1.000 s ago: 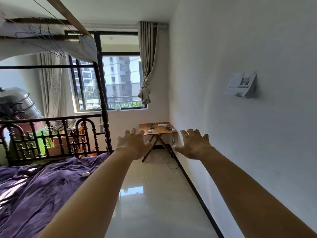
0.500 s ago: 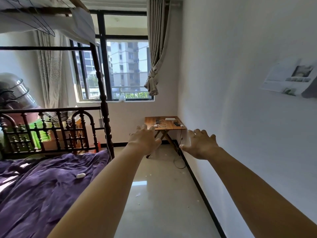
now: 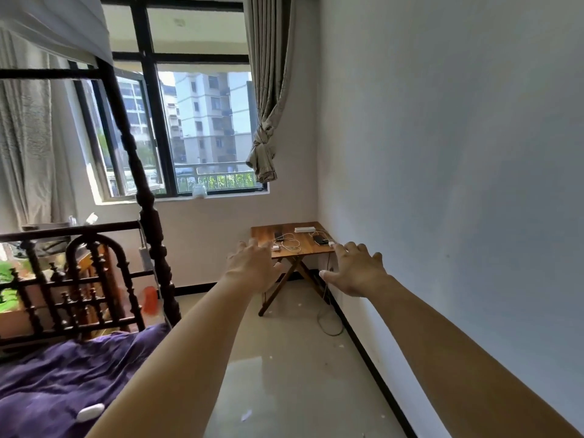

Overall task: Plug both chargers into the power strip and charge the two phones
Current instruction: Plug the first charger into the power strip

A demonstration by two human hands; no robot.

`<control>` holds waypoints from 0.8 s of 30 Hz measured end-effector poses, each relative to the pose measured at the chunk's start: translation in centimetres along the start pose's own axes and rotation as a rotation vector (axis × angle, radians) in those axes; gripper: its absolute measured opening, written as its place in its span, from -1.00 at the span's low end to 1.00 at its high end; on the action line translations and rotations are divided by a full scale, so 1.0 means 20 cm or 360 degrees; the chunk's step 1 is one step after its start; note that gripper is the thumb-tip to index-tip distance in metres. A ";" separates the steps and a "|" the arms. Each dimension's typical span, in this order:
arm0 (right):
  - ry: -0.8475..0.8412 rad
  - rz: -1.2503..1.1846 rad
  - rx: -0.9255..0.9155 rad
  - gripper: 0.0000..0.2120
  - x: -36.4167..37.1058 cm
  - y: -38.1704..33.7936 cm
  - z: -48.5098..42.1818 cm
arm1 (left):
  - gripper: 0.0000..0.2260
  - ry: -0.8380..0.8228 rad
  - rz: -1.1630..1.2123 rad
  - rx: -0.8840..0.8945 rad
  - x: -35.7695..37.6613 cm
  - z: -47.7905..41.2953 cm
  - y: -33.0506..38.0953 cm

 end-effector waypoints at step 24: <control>-0.0117 0.0055 0.0031 -0.31 0.81 0.39 -2.52 | -0.54 -0.0092 0.0063 0.0064 0.92 -2.55 -0.08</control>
Point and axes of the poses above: each hand's wrist, its own z-axis away from the middle knuckle, its own x-axis out of the palm, y = z × x, the point moved 6 cm from there along -z, towards the middle knuckle, and after that the axes turned 2 degrees about y, right-handed, at the moved point
